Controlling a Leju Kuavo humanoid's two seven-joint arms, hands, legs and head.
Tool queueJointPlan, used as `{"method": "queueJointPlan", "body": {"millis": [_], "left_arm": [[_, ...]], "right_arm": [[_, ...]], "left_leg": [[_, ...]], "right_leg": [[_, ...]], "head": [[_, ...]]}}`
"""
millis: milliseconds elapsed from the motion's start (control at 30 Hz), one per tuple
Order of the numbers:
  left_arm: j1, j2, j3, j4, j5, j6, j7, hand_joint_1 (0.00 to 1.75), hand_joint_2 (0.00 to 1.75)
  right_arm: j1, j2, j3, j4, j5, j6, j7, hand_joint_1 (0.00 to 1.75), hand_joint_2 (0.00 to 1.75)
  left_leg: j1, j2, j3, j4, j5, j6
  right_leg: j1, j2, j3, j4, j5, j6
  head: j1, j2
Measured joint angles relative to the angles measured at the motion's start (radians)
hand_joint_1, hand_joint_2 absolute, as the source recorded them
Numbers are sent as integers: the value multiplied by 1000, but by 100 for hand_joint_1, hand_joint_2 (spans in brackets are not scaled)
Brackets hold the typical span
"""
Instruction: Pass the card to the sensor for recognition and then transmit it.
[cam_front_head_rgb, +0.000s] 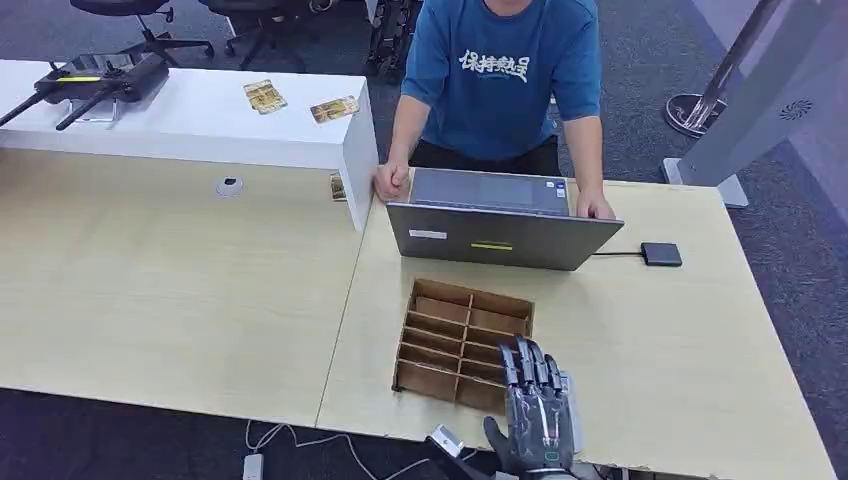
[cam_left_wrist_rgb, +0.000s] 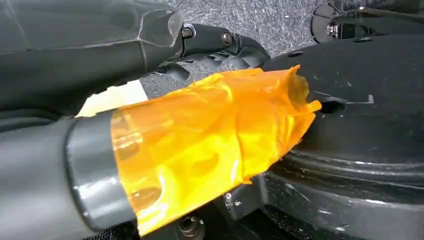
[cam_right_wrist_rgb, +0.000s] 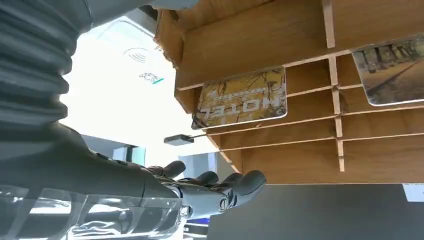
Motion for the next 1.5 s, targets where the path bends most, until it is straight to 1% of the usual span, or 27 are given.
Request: {"method": "queueJointPlan", "body": {"millis": [133, 167, 233, 267, 333, 367, 400, 433, 467, 500, 533, 667, 800, 833, 867, 900, 1000, 1033, 1100, 1133, 1200, 1300, 1333, 1367, 1400, 1433, 1500], "left_arm": [[0, 0, -1, 0, 2, 0, 0, 0, 0], [0, 0, -1, 0, 2, 0, 0, 0, 0], [0, 0, -2, 0, 5, 0, 0, 0, 0], [0, 0, -2, 0, 6, 0, 0, 0, 0], [0, 0, -5, 0, 8, 0, 0, 0, 0], [0, 0, -7, 0, 8, 0, 0, 0, 0], [0, 0, -8, 0, 9, 0, 0, 0, 0], [0, 0, -8, 0, 9, 0, 0, 0, 0], [0, 0, -8, 0, 9, 0, 0, 0, 0], [0, 0, -8, 0, 10, 0, 0, 0, 0], [0, 0, -8, 0, 10, 0, 0, 0, 0], [0, 0, -9, 0, 12, 0, 0, 0, 0], [0, 0, -9, 0, 12, 0, 0, 0, 0], [0, 0, -9, 0, 12, 0, 0, 0, 0], [0, 0, -9, 0, 12, 0, 0, 0, 0], [0, 0, -9, 0, 12, 0, 0, 0, 0], [0, 0, -9, 0, 15, -1, 0, 0, 0], [0, 0, -9, 0, 15, -1, 0, 0, 0], [0, 0, -10, 0, 15, -1, 0, 0, 0], [0, 0, -10, 0, 15, -1, 0, 0, 0], [0, 0, -10, 0, 15, -1, 0, 0, 0], [0, 0, -11, 0, 15, -1, 0, 0, 0], [0, 0, -11, 0, 16, -1, 0, 0, 0], [0, 0, -11, 0, 16, -1, 0, 0, 0], [0, 0, -11, 0, 17, -1, 0, 0, 0], [0, 0, -12, 0, 18, -1, 0, 0, 0], [0, 0, -13, 0, 18, -1, 0, 0, 0]], "right_arm": [[0, 0, 0, 0, -2, 0, -6, 0, 175], [0, 0, 0, 0, -5, 0, -7, 5, 175], [0, 0, 0, 0, -9, 2, -11, 23, 175], [0, 0, 0, 0, -10, 2, -13, 37, 175], [0, 0, 0, 0, -15, 3, -15, 73, 175], [0, 0, 0, 0, -17, 4, -16, 86, 175], [0, 0, 0, 0, -18, 4, -16, 110, 175], [0, 0, 0, 0, -20, 5, -16, 126, 175], [0, 0, 0, 0, -21, 5, -16, 124, 175], [0, 0, 0, 0, -22, 5, -17, 131, 175], [0, 0, 0, 0, -23, 5, -17, 133, 175], [0, 0, 0, 0, -27, 5, -18, 133, 175], [-2, 0, 0, 0, -27, 5, -18, 122, 175], [-2, 0, 0, 0, -27, 5, -18, 124, 175], [-2, 0, 0, 0, -27, 5, -18, 122, 175], [-2, 0, 0, 0, -27, 5, -18, 126, 175], [-3, 0, 0, 0, -31, 5, -18, 126, 175], [-4, 0, 0, 0, -31, 5, -18, 122, 175], [-5, 0, 0, 0, -32, 5, -19, 124, 175], [-5, 0, 0, 0, -32, 5, -21, 129, 175], [-5, 0, 0, 0, -34, 5, -21, 131, 175], [-6, 0, 0, 0, -37, 3, -24, 140, 175], [-6, 0, 0, 0, -40, 1, -26, 145, 175], [-6, 0, 0, 0, -41, -3, -28, 155, 175], [-6, 0, 0, 0, -42, -5, -29, 155, 175], [-6, 0, 0, 0, -42, -8, -32, 164, 175], [-5, 0, 0, 0, -42, -15, -35, 171, 175]], "left_leg": [[0, 0, 0, 0, 0, 0], [0, 0, 0, 0, 0, 0], [0, 0, 0, 0, 0, 0], [0, 0, 0, 0, 0, 0], [0, 0, 0, 0, 0, 0], [0, 0, 0, 0, 0, 0], [0, 0, 0, 0, 0, 0], [0, 0, 0, 0, 0, 0], [0, 0, 0, 0, 0, 0], [0, 0, 0, 0, 0, 0], [0, 0, 0, 0, 0, 0], [0, 0, 0, 0, 0, 0], [0, 0, 0, 0, 0, 0], [0, 0, 0, 0, 0, 0], [0, 0, 0, 0, 0, 0], [0, 0, 0, 0, 0, 0], [0, 0, 0, 0, 0, 0], [0, 0, 0, 0, 0, 0], [0, 0, 0, 0, 0, 0], [0, 0, 0, 0, 0, 0], [0, 0, 0, 0, 0, 0], [0, 0, 0, 0, 0, 0], [0, 0, 0, 0, 0, 0], [0, 0, 0, 0, 0, 0], [0, 0, 0, 0, 0, 0], [0, 0, 0, 0, 0, 0], [0, 0, 0, 0, 0, 0]], "right_leg": [[0, 0, 0, 0, 0, 0], [0, 0, 0, 0, 0, 0], [0, 0, 0, 0, 0, 0], [0, 0, 0, 0, 0, 0], [0, 0, 0, 0, 0, 0], [0, 0, 0, 0, 0, 0], [0, 0, 0, 0, 0, 0], [0, 0, 0, 0, 0, 0], [0, 0, 0, 0, 0, 0], [0, 0, 0, 0, 0, 0], [0, 0, 0, 0, 0, 0], [0, 0, 0, 0, 0, 0], [0, 0, 0, 0, 0, 0], [0, 0, 0, 0, 0, 0], [0, 0, 0, 0, 0, 0], [0, 0, 0, 0, 0, 0], [0, 0, 0, 0, 0, 0], [0, 0, 0, 0, 0, 0], [0, 0, 0, 0, 0, 0], [0, 0, 0, 0, 0, 0], [0, 0, 0, 0, 0, 0], [0, 0, 0, 0, 0, 0], [0, 0, 0, 0, 0, 0], [0, 0, 0, 0, 0, 0], [0, 0, 0, 0, 0, 0], [0, 0, 0, 0, 0, 0], [0, 0, 0, 0, 0, 0]], "head": [[0, 0], [0, 0], [0, 0], [0, 0], [0, 0], [0, 0], [0, 0], [0, 0], [0, 0], [0, 0], [0, 0], [0, 0], [0, 0], [0, 0], [0, 0], [0, 0], [0, 0], [0, 0], [0, 0], [0, 0], [0, 0], [0, 0], [0, 0], [0, 0], [0, 0], [0, 0], [0, 0]]}}
